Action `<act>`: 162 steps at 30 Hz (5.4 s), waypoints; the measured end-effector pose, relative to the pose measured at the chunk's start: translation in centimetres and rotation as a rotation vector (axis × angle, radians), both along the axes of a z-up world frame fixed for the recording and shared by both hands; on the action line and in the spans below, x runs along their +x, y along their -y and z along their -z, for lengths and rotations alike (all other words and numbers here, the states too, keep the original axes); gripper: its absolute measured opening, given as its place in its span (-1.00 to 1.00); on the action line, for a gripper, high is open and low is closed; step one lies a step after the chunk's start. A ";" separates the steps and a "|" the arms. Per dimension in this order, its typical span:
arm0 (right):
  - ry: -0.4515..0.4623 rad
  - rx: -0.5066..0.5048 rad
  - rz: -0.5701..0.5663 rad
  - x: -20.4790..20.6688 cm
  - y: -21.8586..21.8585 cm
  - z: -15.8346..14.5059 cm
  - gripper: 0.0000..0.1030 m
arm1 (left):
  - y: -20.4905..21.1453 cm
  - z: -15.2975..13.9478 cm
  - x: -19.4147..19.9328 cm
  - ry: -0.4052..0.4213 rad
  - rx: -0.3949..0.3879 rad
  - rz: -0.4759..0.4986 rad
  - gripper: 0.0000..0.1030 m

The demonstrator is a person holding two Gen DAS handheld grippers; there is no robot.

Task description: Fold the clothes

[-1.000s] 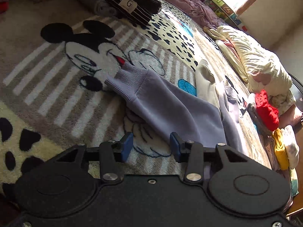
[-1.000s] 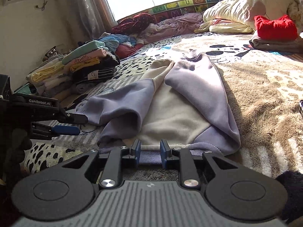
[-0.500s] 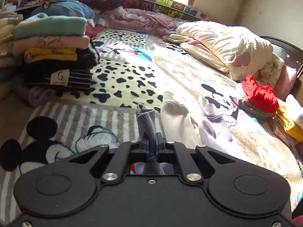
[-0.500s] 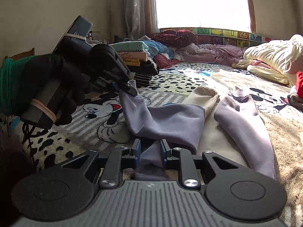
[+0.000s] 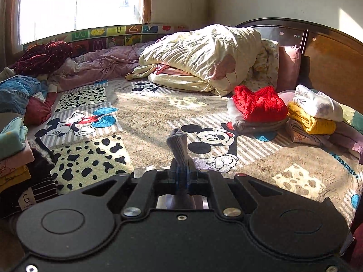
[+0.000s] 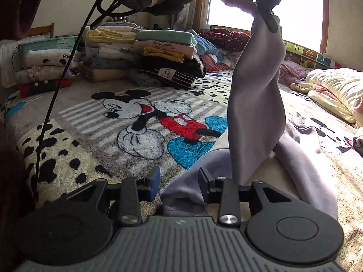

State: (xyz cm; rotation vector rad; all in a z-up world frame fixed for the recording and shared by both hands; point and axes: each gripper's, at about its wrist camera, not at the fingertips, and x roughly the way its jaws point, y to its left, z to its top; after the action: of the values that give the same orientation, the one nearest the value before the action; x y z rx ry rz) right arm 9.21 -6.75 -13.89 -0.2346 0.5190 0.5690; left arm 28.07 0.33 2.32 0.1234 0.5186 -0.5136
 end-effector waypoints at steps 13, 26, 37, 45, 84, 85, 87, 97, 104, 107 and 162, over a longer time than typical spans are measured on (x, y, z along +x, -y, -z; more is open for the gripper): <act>0.019 0.000 -0.004 -0.8 0.8 -0.2 -0.25 | 1.1 3.9 7.6 0.014 0.156 0.086 -0.93; 0.033 0.028 -0.040 -1.5 0.8 0.8 -0.10 | -3.9 8.0 10.5 -0.058 -0.279 0.221 -0.93; 0.013 0.090 -0.020 -0.9 1.6 0.5 -0.09 | -4.7 12.1 13.9 -0.171 -0.492 0.237 -0.94; 0.011 0.088 -0.024 -1.1 1.7 1.1 -0.08 | -2.9 14.0 15.8 -0.261 -0.275 0.131 -0.94; -0.072 -0.067 0.234 16.9 6.5 -0.2 -0.45 | -0.7 16.4 11.4 -0.280 -0.029 -0.074 -0.54; -0.081 -0.045 0.235 17.0 6.9 -0.3 -0.45 | -0.7 16.3 11.2 -0.277 -0.026 -0.074 -0.54; -0.093 -0.043 0.234 16.9 7.1 -0.8 -0.45 | -1.0 15.4 10.0 -0.267 -0.045 -0.066 -0.49; -0.055 0.028 0.289 8.0 12.6 -4.4 -0.31 | -6.3 11.4 -2.5 -0.255 -0.218 -0.155 0.08; -0.250 0.347 0.524 3.1 21.1 -1.8 -0.01 | -9.3 14.1 -10.2 -0.454 -0.476 -0.305 0.16; -0.371 0.599 0.607 2.1 23.8 0.8 -0.01 | -10.0 16.0 -12.4 -0.548 -0.600 -0.370 0.16; 0.457 -0.864 -0.067 -10.1 10.5 4.9 -0.09 | -1.5 20.4 -24.8 0.511 0.875 0.400 0.02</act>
State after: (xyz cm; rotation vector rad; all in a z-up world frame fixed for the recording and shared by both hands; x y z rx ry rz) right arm -0.93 -17.26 -18.83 -1.1780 0.2820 0.3077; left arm 3.26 1.82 -18.11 1.1835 0.1795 -0.5861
